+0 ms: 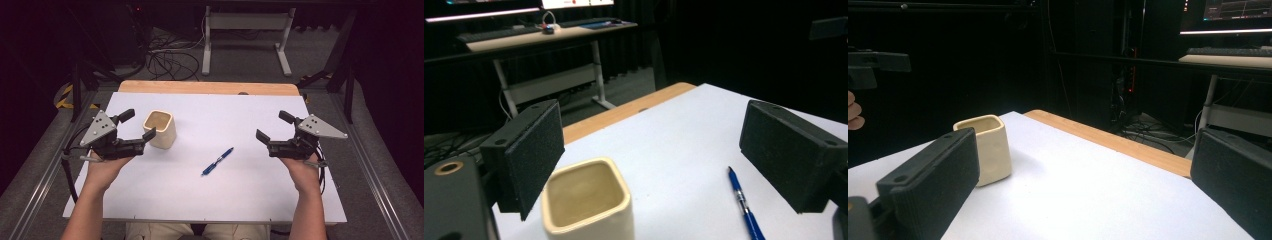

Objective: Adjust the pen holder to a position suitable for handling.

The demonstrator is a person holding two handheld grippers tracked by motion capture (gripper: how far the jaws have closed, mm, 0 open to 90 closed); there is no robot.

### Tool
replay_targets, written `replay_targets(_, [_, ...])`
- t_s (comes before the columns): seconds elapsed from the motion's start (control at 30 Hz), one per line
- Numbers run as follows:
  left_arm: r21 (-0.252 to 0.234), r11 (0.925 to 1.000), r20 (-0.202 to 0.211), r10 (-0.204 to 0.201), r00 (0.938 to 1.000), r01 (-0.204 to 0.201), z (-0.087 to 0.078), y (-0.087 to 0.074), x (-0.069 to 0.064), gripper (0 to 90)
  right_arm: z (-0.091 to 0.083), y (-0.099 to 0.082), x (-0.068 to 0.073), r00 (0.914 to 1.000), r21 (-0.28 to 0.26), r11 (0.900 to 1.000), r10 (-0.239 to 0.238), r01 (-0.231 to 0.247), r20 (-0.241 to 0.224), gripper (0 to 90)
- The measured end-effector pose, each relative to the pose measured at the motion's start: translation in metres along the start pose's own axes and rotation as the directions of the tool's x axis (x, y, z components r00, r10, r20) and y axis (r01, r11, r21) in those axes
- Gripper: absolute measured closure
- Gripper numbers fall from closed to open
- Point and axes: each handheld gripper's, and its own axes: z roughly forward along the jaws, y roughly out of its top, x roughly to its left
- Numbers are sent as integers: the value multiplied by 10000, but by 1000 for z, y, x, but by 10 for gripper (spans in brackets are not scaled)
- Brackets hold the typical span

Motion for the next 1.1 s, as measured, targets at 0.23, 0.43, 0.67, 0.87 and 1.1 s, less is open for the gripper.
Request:
replay_targets(0.23, [347, 9994, 295, 56, 9995, -66, 14, 0, -12, 124, -1, 2, 0, 10000, 45, 10000, -58, 58, 39, 1])
replay_targets(0.43, [499, 9987, 682, -92, 9976, 58, 26, -1, -20, 130, -1, 2, -1, 9999, 121, 9998, -128, 127, 52, 2])
replay_targets(0.67, [707, 9975, 1018, -113, 9947, 41, 41, -4, -31, 137, -3, 3, -2, 10000, 106, 9999, -55, 54, 43, 5])
replay_targets(0.87, [863, 9963, 1215, -141, 9925, 36, 54, -6, -37, 137, -4, 3, -2, 10000, 125, 9999, -68, 67, 53, 5])
replay_targets(1.1, [1103, 9939, 1478, -131, 9889, -33, 69, -6, -46, 141, -6, 4, -4, 10000, 97, 9999, -33, 33, 12, 8])
